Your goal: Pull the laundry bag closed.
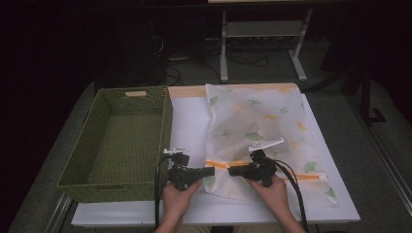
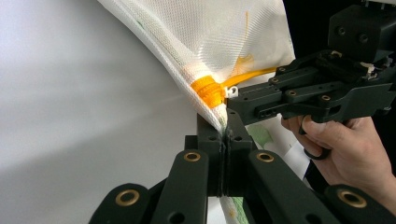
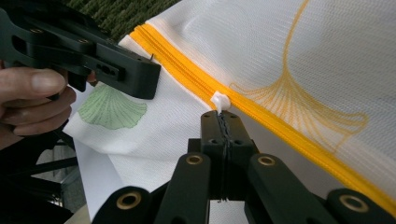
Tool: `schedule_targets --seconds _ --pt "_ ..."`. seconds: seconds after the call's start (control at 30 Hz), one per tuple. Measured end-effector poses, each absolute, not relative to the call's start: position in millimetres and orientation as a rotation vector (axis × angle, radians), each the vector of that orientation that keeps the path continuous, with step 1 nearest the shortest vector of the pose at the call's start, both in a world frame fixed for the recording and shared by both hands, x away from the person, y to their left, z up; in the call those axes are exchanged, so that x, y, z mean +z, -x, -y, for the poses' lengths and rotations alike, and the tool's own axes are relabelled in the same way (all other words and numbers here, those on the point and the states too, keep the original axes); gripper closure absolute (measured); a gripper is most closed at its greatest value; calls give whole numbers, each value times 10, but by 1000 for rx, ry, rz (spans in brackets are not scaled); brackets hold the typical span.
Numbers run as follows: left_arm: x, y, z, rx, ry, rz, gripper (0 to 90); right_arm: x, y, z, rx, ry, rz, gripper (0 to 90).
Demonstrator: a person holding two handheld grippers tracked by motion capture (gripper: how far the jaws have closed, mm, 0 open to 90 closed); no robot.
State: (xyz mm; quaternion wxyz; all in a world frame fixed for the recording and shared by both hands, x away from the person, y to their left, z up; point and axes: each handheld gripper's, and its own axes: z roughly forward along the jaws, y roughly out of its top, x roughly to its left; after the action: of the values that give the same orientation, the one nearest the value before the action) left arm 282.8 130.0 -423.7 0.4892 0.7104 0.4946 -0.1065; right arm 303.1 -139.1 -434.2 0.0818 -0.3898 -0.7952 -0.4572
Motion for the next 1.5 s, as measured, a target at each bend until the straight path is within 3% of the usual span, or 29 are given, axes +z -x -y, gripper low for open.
schedule_targets --seconds 1.03,1.5 --pt "-4246 -2818 -1267 -266 -1752 -1190 891 -4360 -3118 1433 -1400 1208 2274 865" --pt "-4240 -2797 -1293 -228 -1754 -1210 893 -4300 -3074 1505 -1320 1309 2355 900"
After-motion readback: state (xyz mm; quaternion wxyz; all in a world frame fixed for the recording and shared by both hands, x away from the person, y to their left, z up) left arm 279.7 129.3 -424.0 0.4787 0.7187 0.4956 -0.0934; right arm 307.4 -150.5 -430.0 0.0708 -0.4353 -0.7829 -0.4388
